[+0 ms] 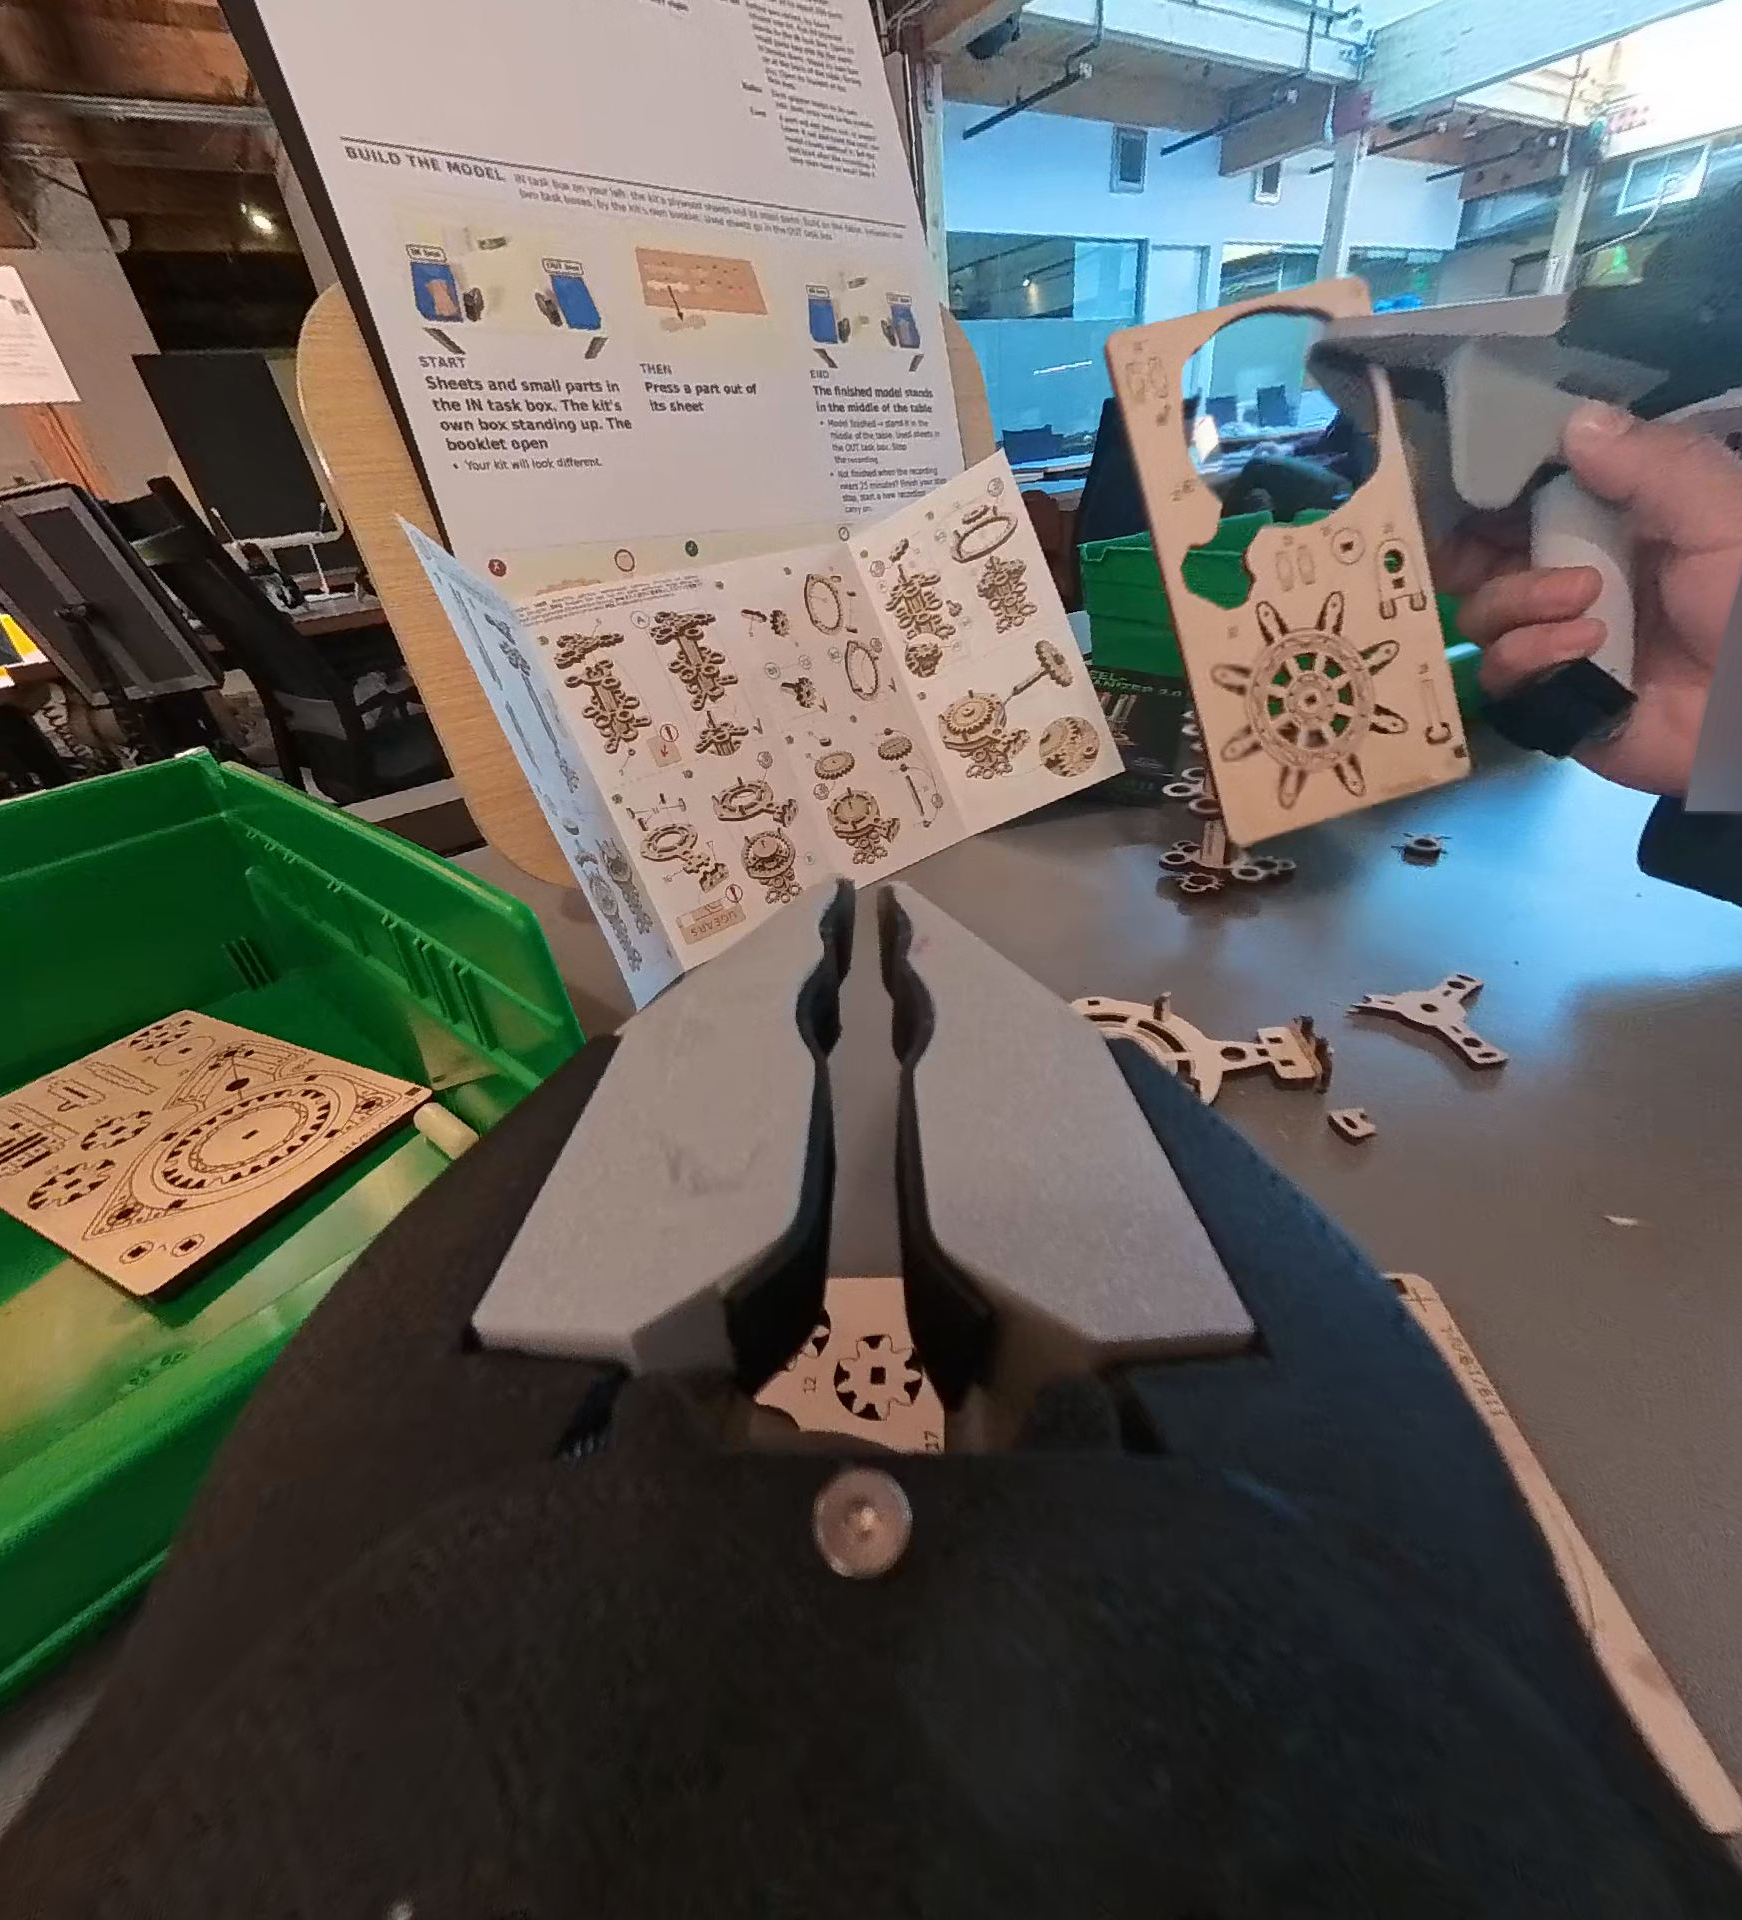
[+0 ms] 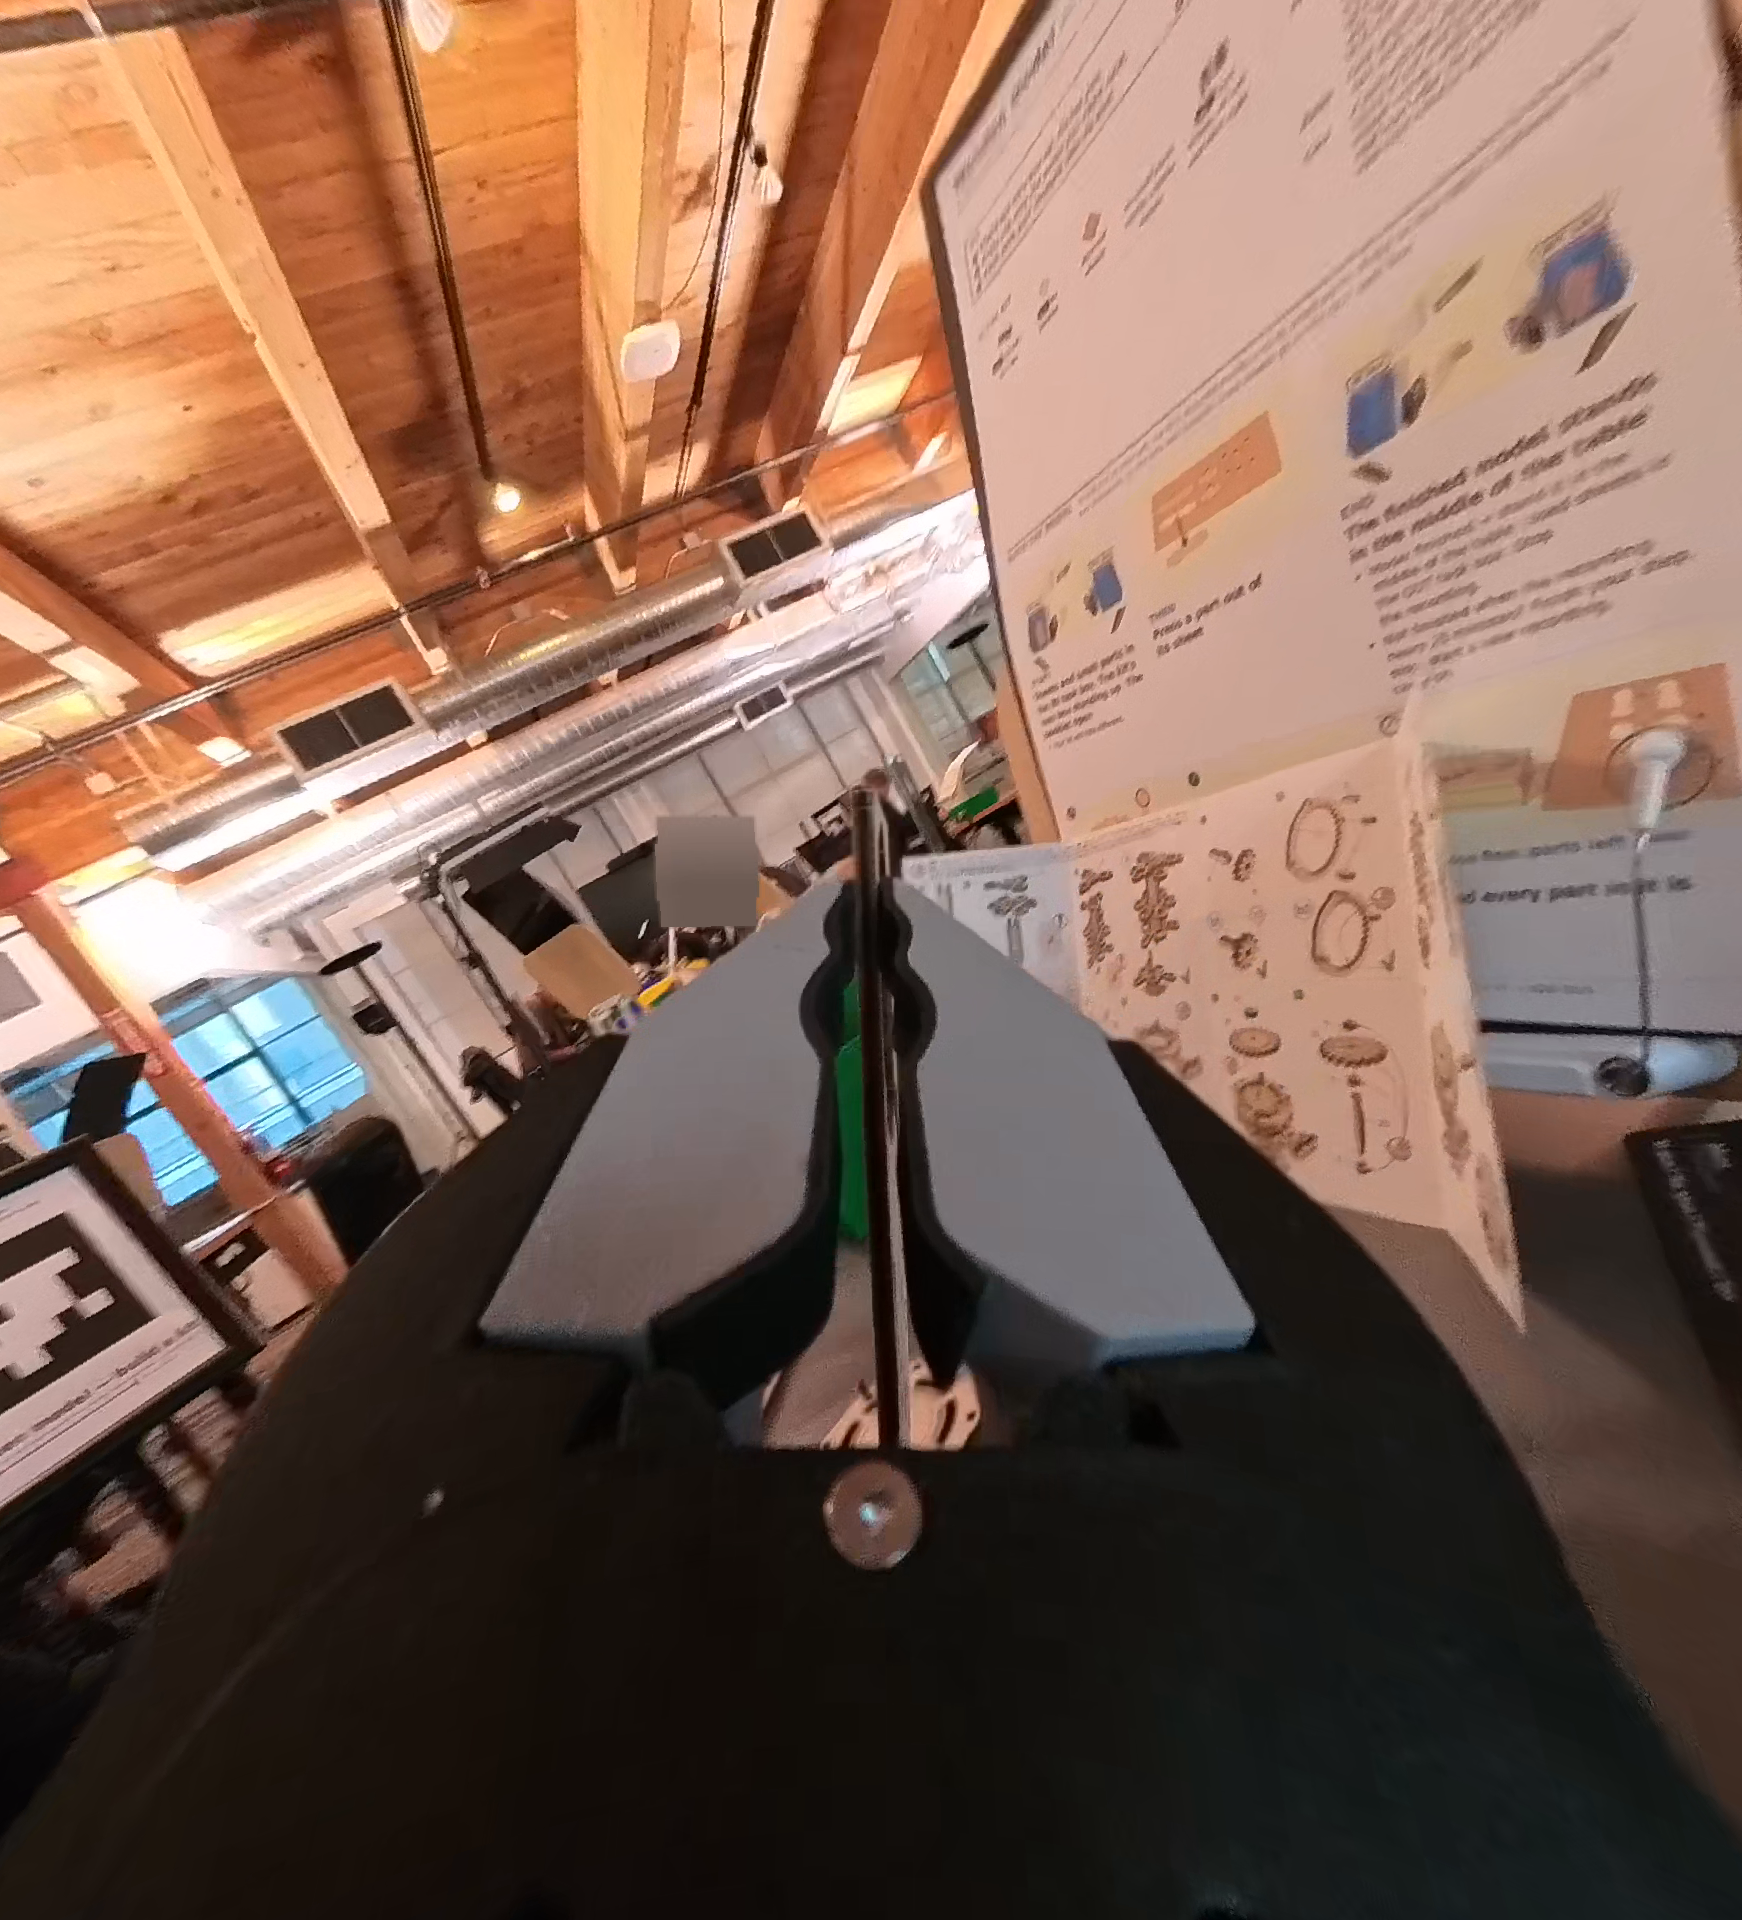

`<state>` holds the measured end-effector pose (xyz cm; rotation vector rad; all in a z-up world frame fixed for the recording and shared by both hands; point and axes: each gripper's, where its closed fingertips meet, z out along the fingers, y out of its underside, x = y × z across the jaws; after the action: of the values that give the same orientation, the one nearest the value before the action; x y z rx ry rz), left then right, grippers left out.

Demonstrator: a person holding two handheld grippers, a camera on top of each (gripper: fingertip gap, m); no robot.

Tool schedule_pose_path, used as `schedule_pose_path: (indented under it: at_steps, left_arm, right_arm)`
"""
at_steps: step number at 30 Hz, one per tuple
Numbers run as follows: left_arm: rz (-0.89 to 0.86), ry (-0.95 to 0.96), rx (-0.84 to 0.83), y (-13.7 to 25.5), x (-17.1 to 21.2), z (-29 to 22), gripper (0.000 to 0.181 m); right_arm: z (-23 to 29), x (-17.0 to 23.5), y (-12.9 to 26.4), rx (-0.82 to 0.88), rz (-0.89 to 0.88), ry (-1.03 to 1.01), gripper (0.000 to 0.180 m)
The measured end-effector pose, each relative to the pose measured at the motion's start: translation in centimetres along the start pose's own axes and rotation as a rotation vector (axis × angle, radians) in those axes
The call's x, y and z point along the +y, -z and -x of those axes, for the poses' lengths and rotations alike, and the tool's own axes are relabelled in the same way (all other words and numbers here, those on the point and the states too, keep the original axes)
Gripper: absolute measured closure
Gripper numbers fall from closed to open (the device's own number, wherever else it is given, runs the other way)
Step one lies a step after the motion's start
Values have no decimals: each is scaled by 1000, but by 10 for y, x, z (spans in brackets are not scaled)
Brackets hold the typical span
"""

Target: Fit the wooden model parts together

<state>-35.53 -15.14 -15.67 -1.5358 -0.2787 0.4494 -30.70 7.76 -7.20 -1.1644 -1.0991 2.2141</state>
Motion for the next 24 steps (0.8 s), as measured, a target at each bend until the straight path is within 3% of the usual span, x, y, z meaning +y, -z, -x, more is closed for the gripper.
schedule_pose_path:
  at_steps: [18,24]
  left_arm:
    - [5,-18,5,-1,1,-2,180]
    - [5,-27,8,-1,1,-4,180]
  right_arm:
    - [22,38,-18,-180,175,-146,180]
    - [44,53,-23,-268,242,-101,180]
